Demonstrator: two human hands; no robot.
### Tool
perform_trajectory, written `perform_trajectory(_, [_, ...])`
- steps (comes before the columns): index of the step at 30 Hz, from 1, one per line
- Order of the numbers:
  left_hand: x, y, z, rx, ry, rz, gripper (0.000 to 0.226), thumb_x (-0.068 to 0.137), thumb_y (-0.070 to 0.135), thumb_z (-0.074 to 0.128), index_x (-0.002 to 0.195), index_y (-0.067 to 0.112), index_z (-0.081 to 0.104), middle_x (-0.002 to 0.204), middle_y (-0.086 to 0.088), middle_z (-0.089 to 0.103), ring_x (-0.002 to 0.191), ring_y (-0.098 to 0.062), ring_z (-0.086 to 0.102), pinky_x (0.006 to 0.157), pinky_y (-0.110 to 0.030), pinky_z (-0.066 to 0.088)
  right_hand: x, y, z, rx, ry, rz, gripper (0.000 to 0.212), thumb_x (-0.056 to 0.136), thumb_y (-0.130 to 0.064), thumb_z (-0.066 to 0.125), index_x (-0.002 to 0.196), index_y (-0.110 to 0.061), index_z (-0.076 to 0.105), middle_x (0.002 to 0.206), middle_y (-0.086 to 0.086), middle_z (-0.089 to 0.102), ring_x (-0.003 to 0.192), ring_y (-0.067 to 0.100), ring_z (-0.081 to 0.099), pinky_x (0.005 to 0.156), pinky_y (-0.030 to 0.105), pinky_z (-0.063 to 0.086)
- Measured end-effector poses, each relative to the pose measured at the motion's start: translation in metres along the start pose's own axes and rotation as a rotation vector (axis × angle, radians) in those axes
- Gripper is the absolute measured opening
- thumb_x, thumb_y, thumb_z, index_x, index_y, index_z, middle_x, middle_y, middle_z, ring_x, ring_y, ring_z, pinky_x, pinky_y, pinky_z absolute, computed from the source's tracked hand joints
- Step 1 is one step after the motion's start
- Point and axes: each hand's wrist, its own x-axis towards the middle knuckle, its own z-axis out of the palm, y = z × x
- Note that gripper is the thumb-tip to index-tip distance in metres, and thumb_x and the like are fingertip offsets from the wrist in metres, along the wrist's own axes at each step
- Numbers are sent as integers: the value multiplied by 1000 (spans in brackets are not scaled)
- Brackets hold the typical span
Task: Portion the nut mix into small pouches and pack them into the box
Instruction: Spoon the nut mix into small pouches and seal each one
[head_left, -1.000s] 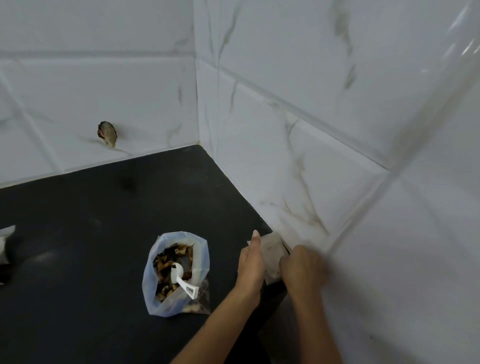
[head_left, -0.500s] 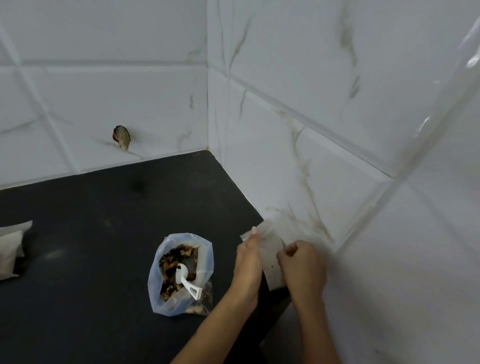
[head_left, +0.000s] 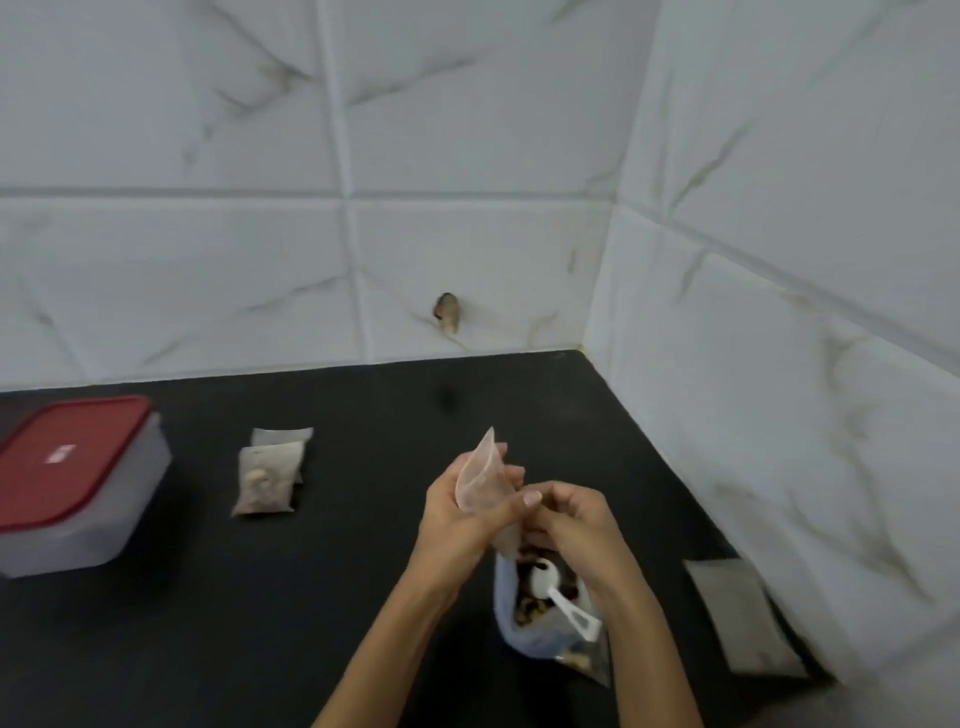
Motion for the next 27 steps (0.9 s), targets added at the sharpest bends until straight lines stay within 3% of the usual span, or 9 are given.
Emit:
perform_trajectory(2, [-3, 5, -27, 200, 87, 105, 51, 68, 11, 85, 110, 24, 61, 95, 3, 68, 91, -9, 68, 74, -21, 55, 3, -9, 32, -182, 244, -120, 13, 87, -14, 63, 95, -23, 67, 90, -5, 70, 89, 11, 67, 81, 30, 55])
perform_trajectory(4, [-6, 9, -51, 408, 156, 199, 53, 66, 20, 85, 110, 30, 57, 97, 13, 66, 95, -5, 64, 80, -20, 53, -2, -23, 59, -71, 351, -260, 5, 87, -21, 64, 90, -23, 66, 83, -6, 69, 81, 8, 66, 73, 27, 55])
perform_trajectory(6, [-8, 12, -78, 570, 190, 261, 55, 67, 24, 85, 113, 29, 54, 101, 15, 63, 98, -3, 61, 83, -18, 51, -7, -35, 84, 9, 220, -279, 5, 83, -24, 69, 83, -19, 67, 77, -2, 70, 75, 11, 68, 67, 26, 57])
perform_trajectory(9, [-10, 17, -112, 743, 201, 299, 59, 68, 28, 82, 117, 27, 49, 110, 14, 57, 103, -3, 57, 85, -21, 50, -10, -42, 115, -151, 47, -283, 10, 78, -12, 73, 80, -18, 65, 76, -1, 70, 72, 6, 67, 66, 22, 55])
perform_trajectory(15, [-16, 24, -164, 966, 181, 406, 62, 67, 28, 85, 117, 17, 49, 110, 10, 51, 98, 1, 47, 81, -8, 38, -15, -44, 154, -506, 122, -322, 28, 86, -7, 60, 78, -33, 65, 81, -14, 67, 75, -6, 62, 65, 13, 48])
perform_trajectory(18, [-18, 29, -177, 1030, 169, 473, 58, 68, 40, 72, 116, 19, 48, 108, 7, 52, 95, 1, 45, 76, -7, 35, -18, -47, 171, -300, 47, -222, 16, 86, -12, 63, 83, -27, 67, 83, -7, 69, 78, 1, 66, 72, 24, 57])
perform_trajectory(20, [-20, 29, -183, 1023, 135, 476, 56, 67, 45, 62, 115, 19, 49, 106, 6, 53, 94, 0, 46, 74, -6, 35, -20, -46, 183, -179, 24, -170, 8, 84, -11, 67, 84, -19, 67, 81, -1, 71, 75, 9, 69, 68, 27, 58])
perform_trajectory(24, [-23, 24, -197, 944, 56, 419, 63, 62, 34, 71, 118, 13, 52, 110, 5, 52, 96, 2, 45, 82, -3, 36, -23, -36, 192, 87, -7, -153, 6, 83, 1, 66, 85, -5, 66, 81, 10, 71, 77, 19, 70, 66, 28, 57])
perform_trajectory(27, [-22, 26, -203, 909, 32, 425, 58, 64, 35, 73, 114, 14, 53, 108, 6, 53, 96, 4, 47, 87, -1, 33, -24, -33, 191, 137, -19, -131, 14, 83, 5, 63, 81, -6, 71, 81, 11, 71, 76, 20, 69, 68, 28, 56])
